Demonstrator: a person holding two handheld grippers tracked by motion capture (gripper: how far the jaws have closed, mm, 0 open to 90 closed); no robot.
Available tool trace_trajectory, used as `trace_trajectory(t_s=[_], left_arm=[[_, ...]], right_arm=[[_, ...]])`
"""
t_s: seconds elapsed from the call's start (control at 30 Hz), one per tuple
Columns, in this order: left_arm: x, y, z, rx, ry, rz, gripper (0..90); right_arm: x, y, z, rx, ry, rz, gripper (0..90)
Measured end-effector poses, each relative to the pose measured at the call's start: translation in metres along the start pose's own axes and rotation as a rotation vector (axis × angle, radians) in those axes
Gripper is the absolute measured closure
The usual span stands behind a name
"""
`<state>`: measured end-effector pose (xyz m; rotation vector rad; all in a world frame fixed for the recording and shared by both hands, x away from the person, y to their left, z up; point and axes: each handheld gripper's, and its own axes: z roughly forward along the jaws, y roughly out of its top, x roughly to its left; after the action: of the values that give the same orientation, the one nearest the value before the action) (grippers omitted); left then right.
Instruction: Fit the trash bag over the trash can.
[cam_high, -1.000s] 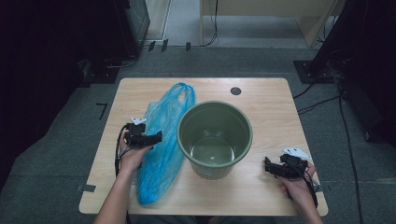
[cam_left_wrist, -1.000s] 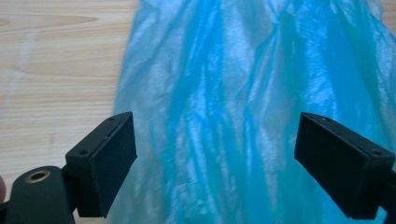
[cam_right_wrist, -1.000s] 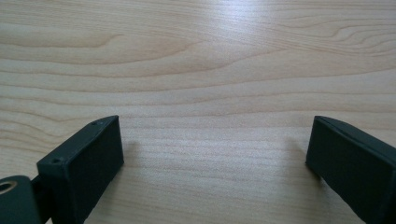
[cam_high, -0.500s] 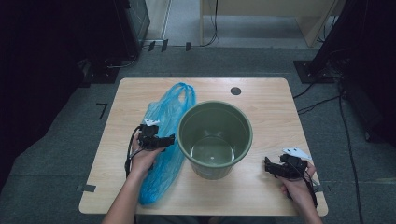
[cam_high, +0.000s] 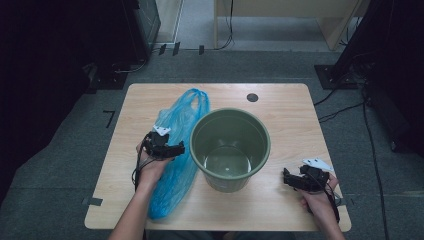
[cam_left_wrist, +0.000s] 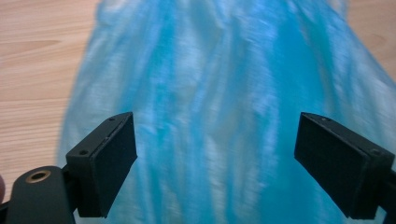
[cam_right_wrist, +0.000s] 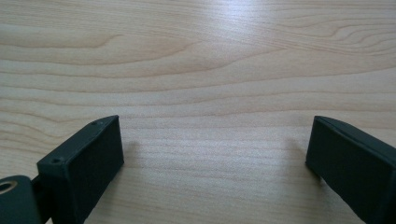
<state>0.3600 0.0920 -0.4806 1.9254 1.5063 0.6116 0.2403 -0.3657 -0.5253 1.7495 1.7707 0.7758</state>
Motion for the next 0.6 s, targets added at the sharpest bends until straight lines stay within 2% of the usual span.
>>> trace_trajectory(t_s=[0.03, 0.1, 0.17, 0.2, 0.27, 0.37, 0.4, 0.53, 0.6], left_arm=[[0.0, 0.0, 0.0, 0.0, 0.0, 0.0, 7.5], [0.012, 0.001, 0.008, 0.045, -0.033, -0.042, 0.0], [0.015, 0.001, 0.011, 0.058, -0.036, -0.054, 0.0], [0.018, 0.001, 0.014, 0.068, -0.047, -0.08, 0.0], [0.019, 0.001, 0.016, 0.074, -0.079, -0.102, 0.0], [0.015, 0.0, 0.017, 0.083, -0.096, -0.093, 0.0], [0.012, 0.0, 0.018, 0.088, -0.117, -0.093, 0.0], [0.002, -0.002, 0.019, 0.097, -0.154, -0.081, 0.0], [-0.006, -0.004, 0.021, 0.121, -0.162, -0.046, 0.0]], right_arm=[[0.0, 0.0, 0.0, 0.0, 0.0, 0.0, 3.8], [0.0, 0.0, 0.0, 0.0, 0.0, -0.001, 3.8], [0.0, 0.0, 0.0, -0.001, -0.002, -0.001, 3.8], [0.0, 0.0, 0.0, -0.001, -0.002, 0.0, 3.8], [0.0, 0.0, 0.0, -0.002, -0.003, 0.001, 3.8], [0.0, 0.0, 0.0, -0.002, -0.003, 0.001, 3.8], [0.0, 0.0, 0.0, -0.002, -0.003, 0.001, 3.8], [0.0, 0.0, 0.0, -0.002, -0.004, 0.002, 3.8], [0.0, 0.0, 0.0, -0.002, -0.004, 0.002, 3.8]])
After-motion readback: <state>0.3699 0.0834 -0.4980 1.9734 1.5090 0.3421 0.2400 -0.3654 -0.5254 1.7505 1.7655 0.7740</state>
